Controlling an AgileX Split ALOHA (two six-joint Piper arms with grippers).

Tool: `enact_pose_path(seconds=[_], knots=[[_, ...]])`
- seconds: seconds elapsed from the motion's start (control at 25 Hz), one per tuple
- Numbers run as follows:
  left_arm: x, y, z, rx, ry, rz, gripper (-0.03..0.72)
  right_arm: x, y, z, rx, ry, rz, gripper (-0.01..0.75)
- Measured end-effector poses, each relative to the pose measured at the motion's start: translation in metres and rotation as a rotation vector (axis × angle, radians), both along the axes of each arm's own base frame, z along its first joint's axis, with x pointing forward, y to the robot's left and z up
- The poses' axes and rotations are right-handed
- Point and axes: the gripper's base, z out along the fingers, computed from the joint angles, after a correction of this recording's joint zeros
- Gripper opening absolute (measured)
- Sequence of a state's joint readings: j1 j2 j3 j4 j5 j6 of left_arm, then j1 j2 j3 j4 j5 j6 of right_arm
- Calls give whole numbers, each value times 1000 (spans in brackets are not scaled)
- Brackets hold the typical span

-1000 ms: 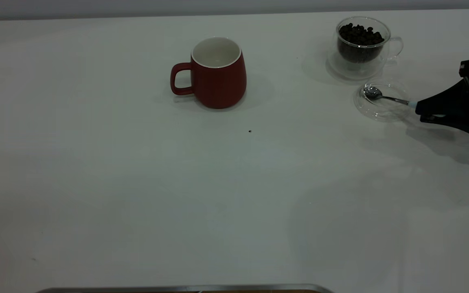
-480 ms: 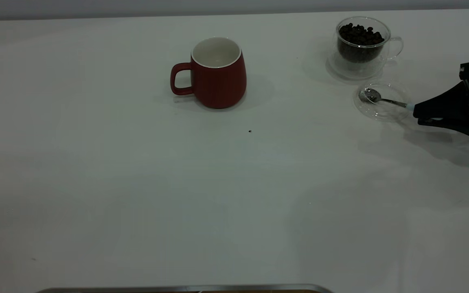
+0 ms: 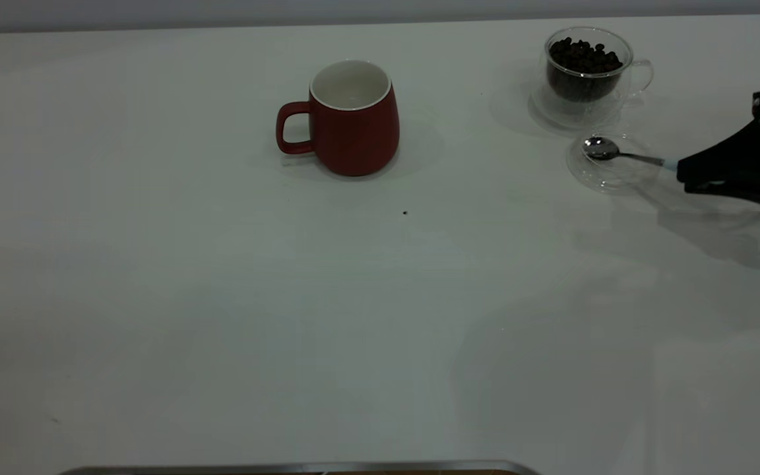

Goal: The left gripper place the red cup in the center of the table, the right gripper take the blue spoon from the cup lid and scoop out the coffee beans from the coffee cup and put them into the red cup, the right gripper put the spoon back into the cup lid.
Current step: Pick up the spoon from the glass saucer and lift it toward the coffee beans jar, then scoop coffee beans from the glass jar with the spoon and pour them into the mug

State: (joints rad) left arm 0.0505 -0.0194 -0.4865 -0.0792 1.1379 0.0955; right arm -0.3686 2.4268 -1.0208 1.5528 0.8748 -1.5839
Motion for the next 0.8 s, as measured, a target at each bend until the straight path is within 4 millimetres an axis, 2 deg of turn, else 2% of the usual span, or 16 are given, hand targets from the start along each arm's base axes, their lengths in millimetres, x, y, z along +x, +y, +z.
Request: enact_pose_path(seconds=[0.48,0.6,0.8], knots=[[0,0,0,0,0,-1,476,2,-5,34,-81,15,71,110],[0,0,0,1,0,-2,476,3,-6,50,-107,-9,98,110],[0,0,0,2,0,-2,476,10,-7,88,-127,-108,96,110]])
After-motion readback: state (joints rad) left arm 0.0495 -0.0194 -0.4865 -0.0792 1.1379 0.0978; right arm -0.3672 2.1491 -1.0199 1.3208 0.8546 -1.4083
